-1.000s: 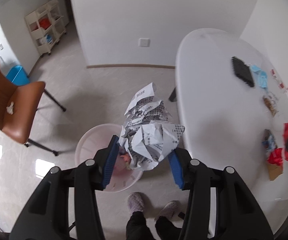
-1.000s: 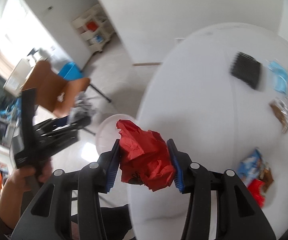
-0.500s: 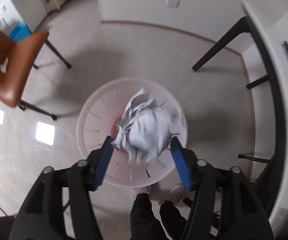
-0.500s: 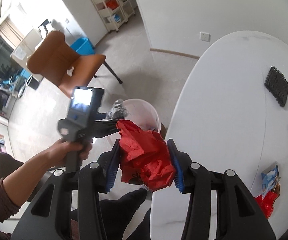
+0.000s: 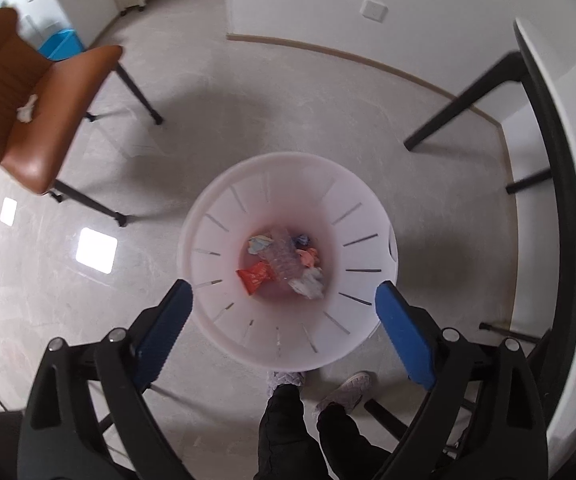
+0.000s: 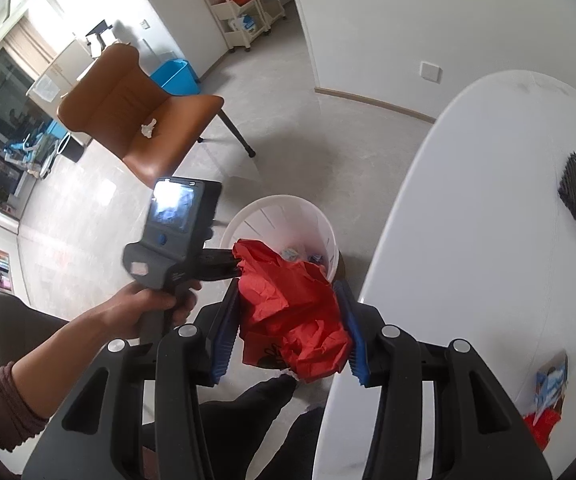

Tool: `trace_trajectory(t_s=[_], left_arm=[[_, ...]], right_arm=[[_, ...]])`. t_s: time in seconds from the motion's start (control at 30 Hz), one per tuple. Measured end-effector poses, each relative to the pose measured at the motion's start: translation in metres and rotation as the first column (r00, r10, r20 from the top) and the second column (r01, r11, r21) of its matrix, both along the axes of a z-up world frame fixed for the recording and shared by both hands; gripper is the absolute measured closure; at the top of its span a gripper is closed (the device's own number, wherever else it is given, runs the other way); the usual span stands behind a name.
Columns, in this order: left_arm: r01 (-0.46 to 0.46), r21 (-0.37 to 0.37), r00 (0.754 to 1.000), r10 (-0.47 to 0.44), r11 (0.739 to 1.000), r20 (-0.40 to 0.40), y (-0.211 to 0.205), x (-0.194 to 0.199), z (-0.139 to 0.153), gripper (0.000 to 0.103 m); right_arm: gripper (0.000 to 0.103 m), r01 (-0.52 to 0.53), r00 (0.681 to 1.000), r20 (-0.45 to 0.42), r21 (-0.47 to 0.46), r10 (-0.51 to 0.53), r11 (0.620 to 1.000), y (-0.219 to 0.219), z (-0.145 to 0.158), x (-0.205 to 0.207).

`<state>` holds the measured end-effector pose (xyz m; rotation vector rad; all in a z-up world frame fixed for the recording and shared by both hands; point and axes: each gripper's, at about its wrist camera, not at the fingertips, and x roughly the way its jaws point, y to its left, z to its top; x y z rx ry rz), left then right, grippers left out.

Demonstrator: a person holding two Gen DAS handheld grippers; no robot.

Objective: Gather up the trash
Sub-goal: 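Carry both papers over the wastebasket and open both tools to drop them, then move both tools back over the table toward the blue box and cardboard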

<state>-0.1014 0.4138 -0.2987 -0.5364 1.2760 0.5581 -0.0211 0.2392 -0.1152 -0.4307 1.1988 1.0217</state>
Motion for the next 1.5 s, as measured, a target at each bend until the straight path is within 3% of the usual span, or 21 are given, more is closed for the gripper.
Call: trace_trajectory(t_s=[0.2,0.47,0.53,0.6,0.67,0.77,0.9,1.13,1.33,1.5], left_arm=[[-0.102,0.06,0.994,0.099,0.993,0.048,0.007,-0.042,0.045,0.008],[-0.193,0.114,0.98,0.186,0.975,0.067,0.014,-0.09,0.082,0.008],[-0.212,0.12,0.976,0.205,0.97,0.068,0.015,-0.099,0.087,0.008],[-0.226,0.124,0.974,0.219,0.966,0.064,0.016,-0.106,0.087,0.008],[-0.238,0.123,0.971,0.232,0.963,0.061,0.018,-0.11,0.088,0.008],[-0.247,0.115,0.969,0.242,0.962,0.059,0.017,-0.11,0.088,0.008],[-0.235,0.121,0.971,0.228,0.964,0.069,0.011,-0.106,0.098,0.008],[-0.14,0.151,0.986,0.124,0.979,0.107,-0.02,-0.084,0.139,0.008],[-0.034,0.186,0.986,0.002,0.982,0.169,-0.061,-0.059,0.184,0.008],[0.073,0.203,0.969,-0.117,0.976,0.216,-0.104,-0.033,0.212,0.008]], right_arm=[[0.055,-0.065,0.998,-0.017,-0.003,0.065,0.998,0.04,-0.026,0.002],[0.055,-0.171,0.983,-0.081,-0.066,0.165,0.983,0.117,-0.101,-0.005],[0.049,-0.189,0.979,-0.1,-0.095,0.18,0.977,0.129,-0.122,-0.008],[0.027,-0.199,0.977,-0.109,-0.125,0.186,0.972,0.136,-0.139,-0.012],[0.016,-0.201,0.977,-0.102,-0.148,0.187,0.968,0.139,-0.15,-0.016],[0.007,-0.202,0.977,-0.101,-0.171,0.187,0.964,0.139,-0.155,-0.02],[0.004,-0.171,0.984,-0.083,-0.145,0.16,0.975,0.13,-0.136,-0.016],[0.003,0.004,0.997,-0.073,0.003,-0.004,1.0,0.068,-0.056,0.003],[0.003,0.142,0.99,0.0,0.087,-0.143,0.986,-0.013,0.012,0.015],[0.003,0.248,0.963,0.078,0.127,-0.259,0.96,-0.084,0.053,0.022]])
